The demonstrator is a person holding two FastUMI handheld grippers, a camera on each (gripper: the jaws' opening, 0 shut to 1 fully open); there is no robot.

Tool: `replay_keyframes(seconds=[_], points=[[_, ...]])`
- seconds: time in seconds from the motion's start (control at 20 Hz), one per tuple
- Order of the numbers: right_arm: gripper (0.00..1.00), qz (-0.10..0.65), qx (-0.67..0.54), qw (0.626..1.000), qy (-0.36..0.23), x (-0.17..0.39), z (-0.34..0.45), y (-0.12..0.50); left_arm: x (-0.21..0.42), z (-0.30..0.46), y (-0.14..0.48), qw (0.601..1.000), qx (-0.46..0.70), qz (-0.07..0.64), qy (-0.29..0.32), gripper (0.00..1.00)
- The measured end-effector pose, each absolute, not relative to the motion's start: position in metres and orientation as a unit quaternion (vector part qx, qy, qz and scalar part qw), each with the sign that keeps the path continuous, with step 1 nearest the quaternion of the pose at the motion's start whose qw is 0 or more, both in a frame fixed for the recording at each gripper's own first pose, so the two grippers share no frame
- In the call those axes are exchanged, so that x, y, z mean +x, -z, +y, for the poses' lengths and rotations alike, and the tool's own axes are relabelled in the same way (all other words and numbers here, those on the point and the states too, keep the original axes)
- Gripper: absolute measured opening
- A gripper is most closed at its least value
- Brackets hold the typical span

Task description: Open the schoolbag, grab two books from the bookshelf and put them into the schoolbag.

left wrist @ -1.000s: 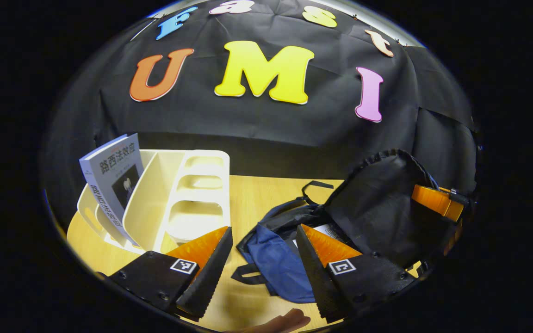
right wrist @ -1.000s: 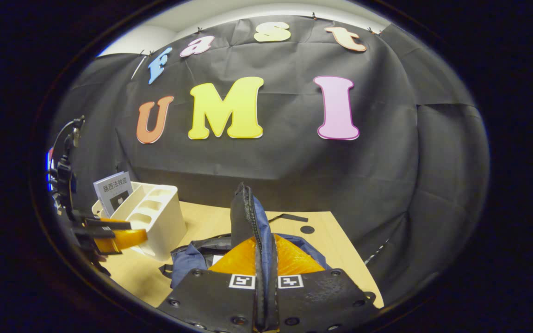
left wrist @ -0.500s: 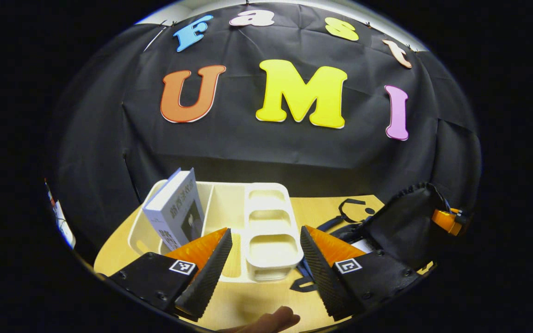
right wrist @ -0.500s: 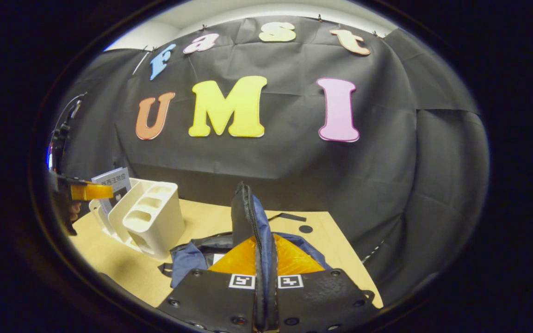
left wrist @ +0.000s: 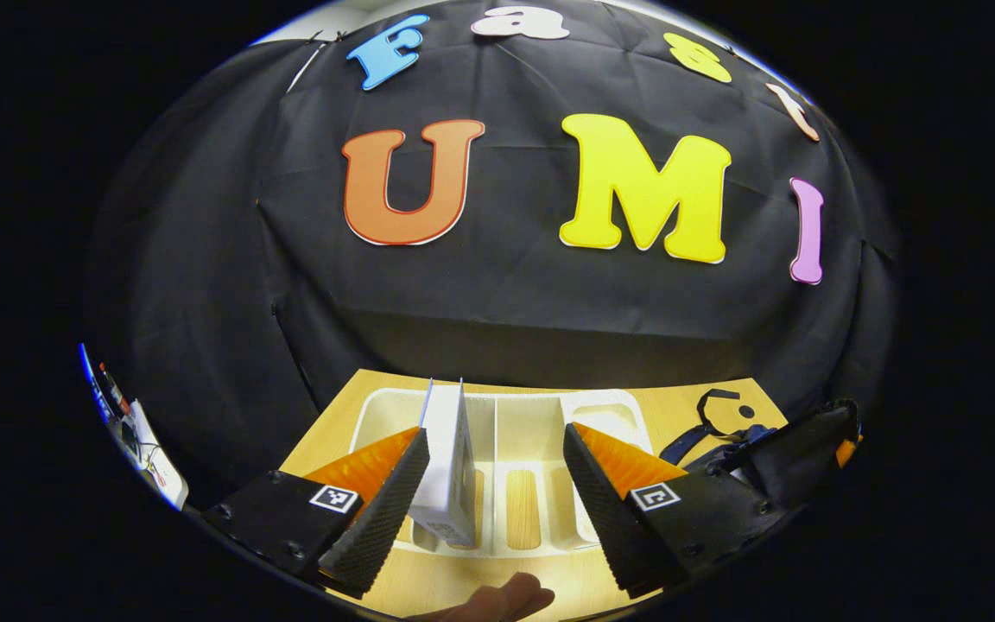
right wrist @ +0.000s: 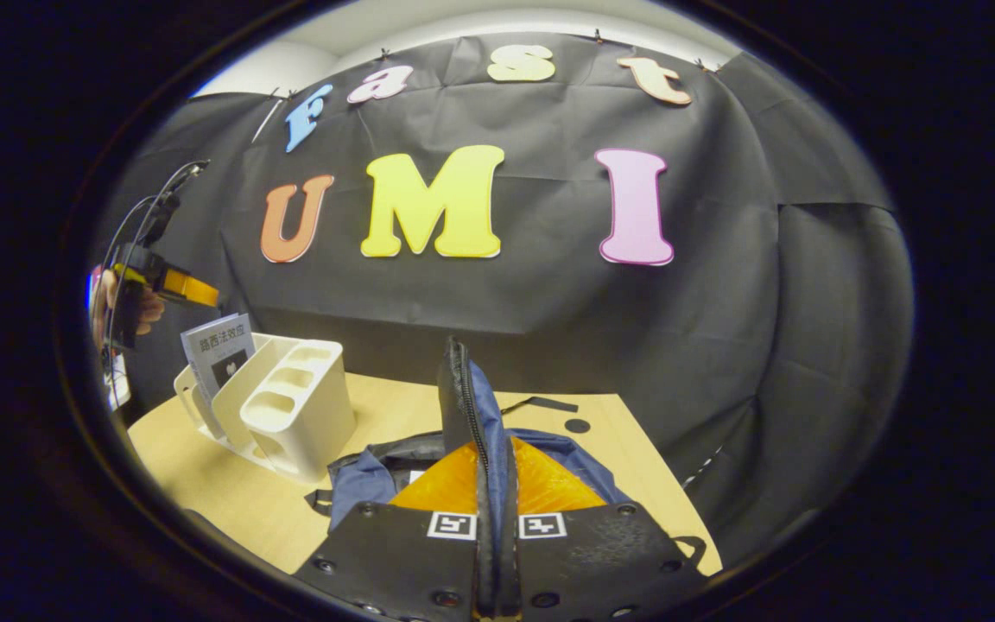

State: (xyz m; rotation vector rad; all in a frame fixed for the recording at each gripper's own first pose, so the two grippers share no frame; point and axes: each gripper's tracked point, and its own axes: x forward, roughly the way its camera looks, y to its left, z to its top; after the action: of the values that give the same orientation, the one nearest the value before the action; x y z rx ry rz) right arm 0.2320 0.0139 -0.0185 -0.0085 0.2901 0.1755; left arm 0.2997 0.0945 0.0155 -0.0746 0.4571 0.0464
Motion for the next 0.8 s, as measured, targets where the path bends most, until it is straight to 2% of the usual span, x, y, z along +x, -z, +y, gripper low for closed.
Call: replay_keyframes(seconds=[0.5,0.8], points=[[0.03,0.145,-0.005,0.985,-0.091,0.23,0.007,0.025,0.333,0.125,0.05,0.917,0.019,0.398,-0.021,0.97],[0.03,0.148,0.009,0.985,-0.091,0.228,0.003,0.03,0.338,0.139,0.081,0.872,-0.002,0.489,-0.033,0.94]])
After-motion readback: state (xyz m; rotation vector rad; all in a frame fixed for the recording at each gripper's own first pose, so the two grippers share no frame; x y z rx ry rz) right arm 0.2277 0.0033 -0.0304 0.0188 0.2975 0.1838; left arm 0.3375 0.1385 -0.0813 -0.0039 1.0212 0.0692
